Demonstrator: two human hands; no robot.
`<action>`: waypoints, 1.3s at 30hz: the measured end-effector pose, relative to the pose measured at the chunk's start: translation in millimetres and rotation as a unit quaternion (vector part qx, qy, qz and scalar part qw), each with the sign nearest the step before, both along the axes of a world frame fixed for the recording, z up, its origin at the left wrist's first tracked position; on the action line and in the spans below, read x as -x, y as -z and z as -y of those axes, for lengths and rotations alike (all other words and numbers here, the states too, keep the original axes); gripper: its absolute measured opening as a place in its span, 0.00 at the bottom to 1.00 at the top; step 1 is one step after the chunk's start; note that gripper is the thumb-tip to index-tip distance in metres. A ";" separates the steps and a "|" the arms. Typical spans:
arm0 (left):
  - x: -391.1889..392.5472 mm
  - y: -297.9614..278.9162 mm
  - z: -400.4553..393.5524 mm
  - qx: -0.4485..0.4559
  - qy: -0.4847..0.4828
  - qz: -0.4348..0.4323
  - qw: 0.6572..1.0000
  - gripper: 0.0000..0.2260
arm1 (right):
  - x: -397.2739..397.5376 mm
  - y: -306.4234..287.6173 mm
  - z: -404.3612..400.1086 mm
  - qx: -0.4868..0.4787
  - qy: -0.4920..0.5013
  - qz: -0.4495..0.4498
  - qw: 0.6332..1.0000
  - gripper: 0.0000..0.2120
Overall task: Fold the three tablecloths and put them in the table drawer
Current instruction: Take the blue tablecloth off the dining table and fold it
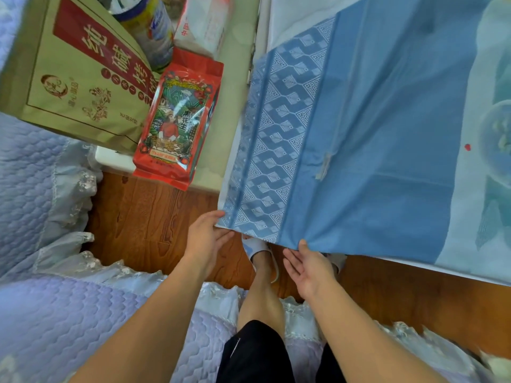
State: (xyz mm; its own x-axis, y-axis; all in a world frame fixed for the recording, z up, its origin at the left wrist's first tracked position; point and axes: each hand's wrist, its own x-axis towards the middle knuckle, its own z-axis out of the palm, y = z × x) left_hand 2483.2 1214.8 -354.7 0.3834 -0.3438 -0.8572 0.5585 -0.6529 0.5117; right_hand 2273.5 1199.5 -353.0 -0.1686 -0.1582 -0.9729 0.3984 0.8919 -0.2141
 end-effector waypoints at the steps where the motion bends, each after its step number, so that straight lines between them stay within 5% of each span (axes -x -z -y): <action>1: 0.7 -2.3 2.9 -0.001 -0.020 -0.016 1.000 0.10 | 4.1 0.9 -1.6 -0.007 -0.001 -0.004 1.000 0.10; 10: 5.0 2.9 5.6 -0.040 0.061 0.061 0.995 0.11 | -4.9 6.2 3.0 -0.006 0.025 0.031 0.999 0.12; 14: -14.8 11.1 -3.0 -0.053 0.189 0.120 0.973 0.05 | 19.4 5.7 0.4 -0.016 0.014 0.066 0.998 0.10; 19: -25.6 2.1 -3.8 -0.047 0.243 0.117 0.962 0.05 | 90.8 6.0 13.8 0.043 0.209 0.013 0.977 0.10; 22: -20.3 -18.5 0.5 -0.049 0.206 0.078 0.974 0.08 | 115.7 0.2 24.3 0.011 0.171 -0.045 0.984 0.07; 26: -5.6 -50.4 3.8 -0.026 0.181 0.027 0.983 0.06 | 115.5 -11.8 35.4 -0.069 0.003 -0.205 0.976 0.18; 28: 7.3 -69.4 9.2 -0.007 0.208 0.036 0.977 0.04 | 91.1 -38.0 53.5 0.050 -0.188 -0.356 0.914 0.21; 30: 26.7 -94.5 24.5 0.029 0.247 0.045 0.967 0.03 | 49.5 -77.3 73.9 0.255 -0.416 -0.217 0.845 0.30; 32: 49.3 -121.5 47.8 0.099 0.272 0.040 0.956 0.02 | 12.9 -111.4 87.0 0.336 -0.619 -0.038 0.709 0.46; 33: 59.1 -134.8 62.5 0.137 0.284 0.043 0.948 0.03 | 6.3 -117.4 92.0 0.383 -0.664 -0.039 0.641 0.47; 34: 66.0 -146.3 78.5 0.171 0.302 0.049 0.937 0.06 | 2.8 -124.2 100.9 0.427 -0.651 -0.078 0.623 0.41; 37: 79.1 -163.4 130.6 0.214 0.300 0.042 0.929 0.09 | 24.3 -137.8 136.8 0.452 -0.393 -0.289 0.746 0.11; 39: 79.2 -152.2 163.3 0.171 0.215 0.028 0.961 0.07 | 60.3 -144.9 164.1 0.400 -0.232 -0.316 0.828 0.10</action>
State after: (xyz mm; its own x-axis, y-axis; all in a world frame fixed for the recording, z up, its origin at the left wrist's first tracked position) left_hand 2404.0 1051.4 -202.5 0.1854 -0.7389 -0.6478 0.2401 -0.6052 0.7590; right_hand 2213.2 1035.5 -208.1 -0.3441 -0.9005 -0.2660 -0.3643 0.3892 -0.8461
